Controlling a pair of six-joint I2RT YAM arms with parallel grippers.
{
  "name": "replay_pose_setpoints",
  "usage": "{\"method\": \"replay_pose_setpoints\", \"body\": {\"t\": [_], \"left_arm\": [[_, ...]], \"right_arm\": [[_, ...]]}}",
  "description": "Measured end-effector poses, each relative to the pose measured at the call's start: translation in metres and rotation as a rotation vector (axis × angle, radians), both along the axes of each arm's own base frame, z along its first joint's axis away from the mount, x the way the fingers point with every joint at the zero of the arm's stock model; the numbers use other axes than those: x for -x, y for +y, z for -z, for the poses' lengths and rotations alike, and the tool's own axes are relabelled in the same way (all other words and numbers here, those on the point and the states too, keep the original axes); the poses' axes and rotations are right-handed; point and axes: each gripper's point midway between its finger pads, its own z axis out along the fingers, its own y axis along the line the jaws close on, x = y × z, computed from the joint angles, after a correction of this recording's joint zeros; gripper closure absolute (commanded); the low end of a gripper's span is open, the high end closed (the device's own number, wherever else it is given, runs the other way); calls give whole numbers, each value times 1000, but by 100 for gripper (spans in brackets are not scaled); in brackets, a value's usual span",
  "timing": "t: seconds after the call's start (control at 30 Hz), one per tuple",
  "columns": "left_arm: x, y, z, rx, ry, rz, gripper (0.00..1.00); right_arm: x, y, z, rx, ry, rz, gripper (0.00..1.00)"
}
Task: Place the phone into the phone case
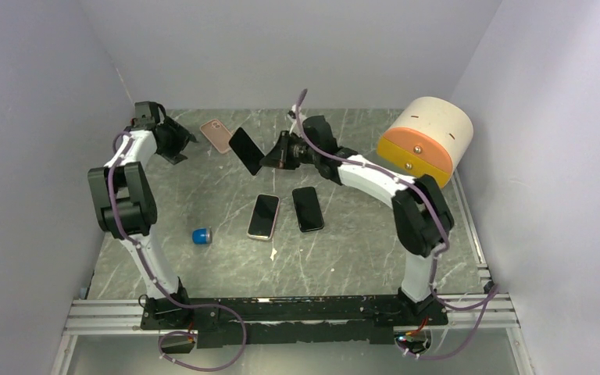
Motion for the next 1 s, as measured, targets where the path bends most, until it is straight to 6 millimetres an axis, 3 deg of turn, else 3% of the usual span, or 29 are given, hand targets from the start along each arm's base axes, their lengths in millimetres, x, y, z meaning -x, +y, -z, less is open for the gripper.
{"method": "replay_pose_setpoints", "body": {"t": [0.13,0.23,0.47,0.7,1.0], "left_arm": [[-29,-1,13,-25,6,-29,39],[-46,-9,20,-32,-8,-31,42],[-62,-31,43,-17,0,-9,43],[-71,-33,67,-10,29,-18,45],[-97,-34,69,6,13,-24,53]], "right_arm": [[14,-17,-42,-25,-87,22,100],[25,-31,-58,-30,-128,37,100],[46,-56,-58,8,-140,67,100],[51,-63,-67,14,-158,79,100],[58,-73,-72,15,-174,104,100]]}}
